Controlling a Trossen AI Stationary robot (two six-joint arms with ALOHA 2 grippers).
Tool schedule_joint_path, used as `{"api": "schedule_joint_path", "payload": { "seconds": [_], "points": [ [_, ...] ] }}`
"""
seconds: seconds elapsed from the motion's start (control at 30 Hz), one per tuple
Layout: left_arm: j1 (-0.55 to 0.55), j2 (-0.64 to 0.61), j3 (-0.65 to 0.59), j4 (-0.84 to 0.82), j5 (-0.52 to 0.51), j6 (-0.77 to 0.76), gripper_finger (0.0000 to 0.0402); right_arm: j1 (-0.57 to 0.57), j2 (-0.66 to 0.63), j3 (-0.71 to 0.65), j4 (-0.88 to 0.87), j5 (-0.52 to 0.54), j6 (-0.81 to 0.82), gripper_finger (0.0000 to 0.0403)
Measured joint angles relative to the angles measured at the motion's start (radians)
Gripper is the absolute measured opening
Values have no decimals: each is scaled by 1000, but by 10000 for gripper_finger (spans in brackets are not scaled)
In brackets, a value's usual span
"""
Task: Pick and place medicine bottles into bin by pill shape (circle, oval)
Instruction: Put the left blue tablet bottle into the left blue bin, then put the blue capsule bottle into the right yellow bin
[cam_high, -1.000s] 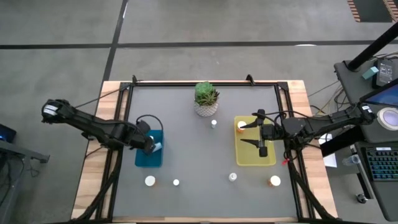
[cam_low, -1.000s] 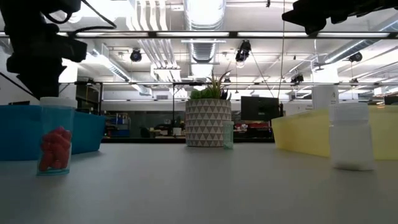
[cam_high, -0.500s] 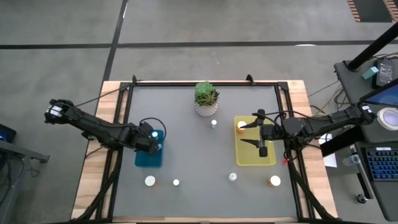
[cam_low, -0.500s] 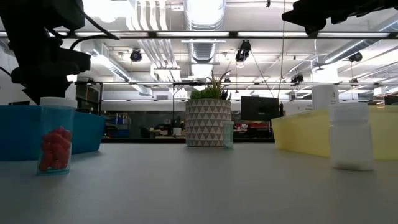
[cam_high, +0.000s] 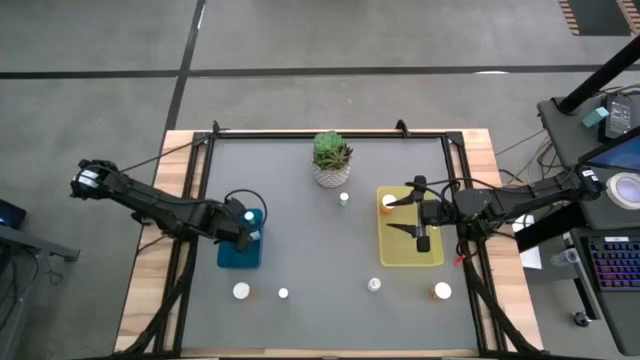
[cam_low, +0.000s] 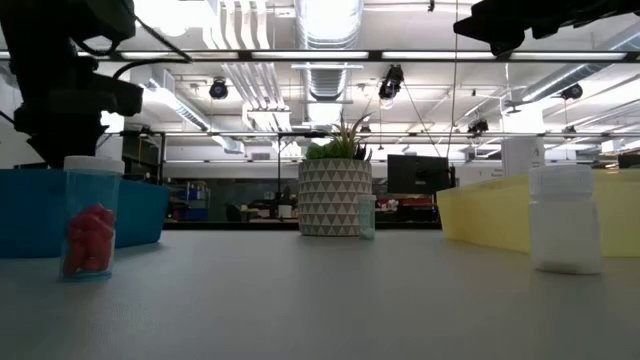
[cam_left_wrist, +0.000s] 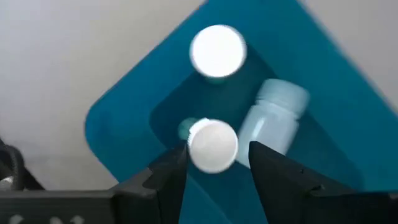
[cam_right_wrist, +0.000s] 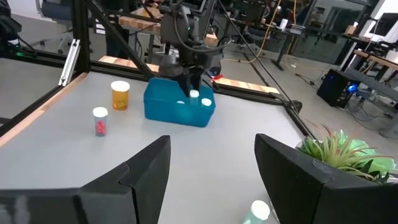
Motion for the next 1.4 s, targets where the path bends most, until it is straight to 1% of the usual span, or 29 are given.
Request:
{"api": "schedule_joint_path", "payload": {
  "seconds": [0.17, 0.3, 0.37, 0.63, 0.7, 0.83, 1.0, 1.23, 1.4],
  "points": [
    [0, -23, 42, 3, 19, 62, 158, 0, 0, 0, 1, 6, 2, 224],
    [0, -38, 81, 2, 19, 116, 158, 0, 0, 0, 0, 52, 20, 224],
    [0, -39, 101, 2, 19, 157, 158, 0, 0, 0, 0, 56, 32, 224],
    [0, -39, 150, 22, 13, 291, 158, 0, 0, -1, -27, 55, 169, 224],
    [0, -39, 150, 58, 2, 337, 158, 1, 0, -12, -26, 53, 217, 224],
    [0, -39, 146, 205, -10, 472, 158, 1, 13, -37, -26, 52, 300, 224],
    [0, -32, 143, 458, -11, 722, 157, 1, 80, -46, -9, 51, 370, 224],
    [0, -33, 137, 807, -12, 1125, 157, 3, 254, -25, 111, 51, 393, 224],
    [0, -33, 77, 1051, -12, 1354, 157, 3, 391, 36, 156, 42, 392, 224]
  ]
}}
